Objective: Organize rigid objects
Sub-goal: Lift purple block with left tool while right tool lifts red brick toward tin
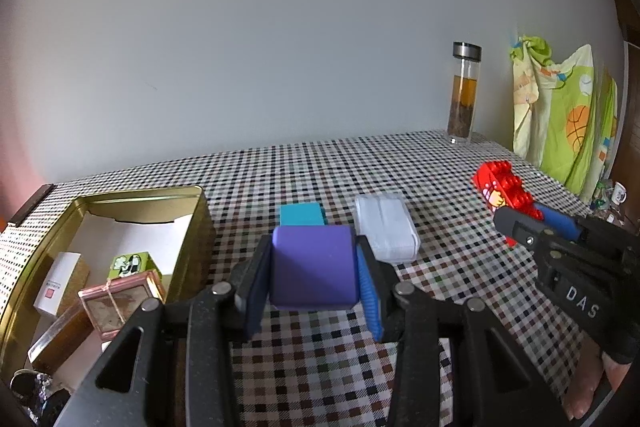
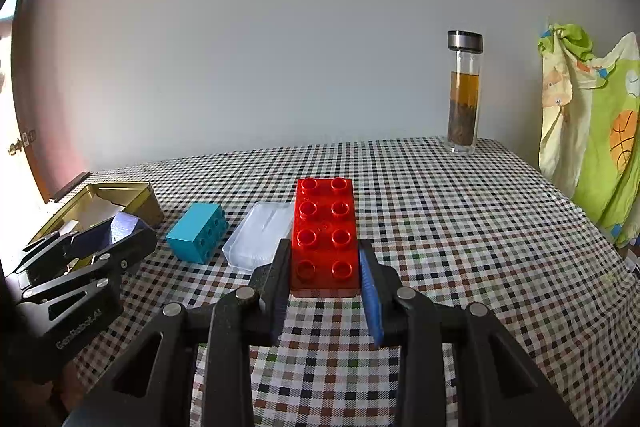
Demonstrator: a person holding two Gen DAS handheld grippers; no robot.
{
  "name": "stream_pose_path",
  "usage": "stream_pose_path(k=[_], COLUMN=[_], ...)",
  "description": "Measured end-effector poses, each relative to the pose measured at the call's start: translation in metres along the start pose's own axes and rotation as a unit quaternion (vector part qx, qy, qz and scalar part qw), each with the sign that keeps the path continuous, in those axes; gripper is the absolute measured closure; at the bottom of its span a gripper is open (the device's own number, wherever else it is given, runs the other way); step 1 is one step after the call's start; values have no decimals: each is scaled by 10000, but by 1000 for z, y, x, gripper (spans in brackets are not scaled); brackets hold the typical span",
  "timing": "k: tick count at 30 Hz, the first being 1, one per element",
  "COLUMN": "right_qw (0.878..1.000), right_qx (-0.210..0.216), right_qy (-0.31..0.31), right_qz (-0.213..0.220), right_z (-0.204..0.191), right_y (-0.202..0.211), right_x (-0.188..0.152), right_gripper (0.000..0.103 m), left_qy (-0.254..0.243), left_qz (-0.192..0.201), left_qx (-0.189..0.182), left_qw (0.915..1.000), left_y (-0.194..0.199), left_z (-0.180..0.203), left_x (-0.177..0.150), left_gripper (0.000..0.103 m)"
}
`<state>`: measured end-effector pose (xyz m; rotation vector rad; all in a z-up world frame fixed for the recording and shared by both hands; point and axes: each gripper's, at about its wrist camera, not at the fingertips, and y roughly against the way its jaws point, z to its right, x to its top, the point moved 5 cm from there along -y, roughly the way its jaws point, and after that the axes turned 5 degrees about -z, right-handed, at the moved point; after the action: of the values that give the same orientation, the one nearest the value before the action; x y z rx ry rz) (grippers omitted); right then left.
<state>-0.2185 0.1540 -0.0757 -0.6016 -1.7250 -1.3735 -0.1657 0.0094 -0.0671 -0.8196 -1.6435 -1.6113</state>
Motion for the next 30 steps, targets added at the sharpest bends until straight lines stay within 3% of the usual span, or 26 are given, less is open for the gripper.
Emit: stream_pose_path(k=[30], right_qw=[9978], right_qx=[218], right_qy=[232], right_qz=[583], right_z=[-30], right_y=[29], right_x=[-2], right_gripper=[69], left_qy=[55], left_qz=[488], left_qx=[208], left_qw=[9986], left_y=[31], left_z=[-7], left_x=[-8], left_gripper=[64])
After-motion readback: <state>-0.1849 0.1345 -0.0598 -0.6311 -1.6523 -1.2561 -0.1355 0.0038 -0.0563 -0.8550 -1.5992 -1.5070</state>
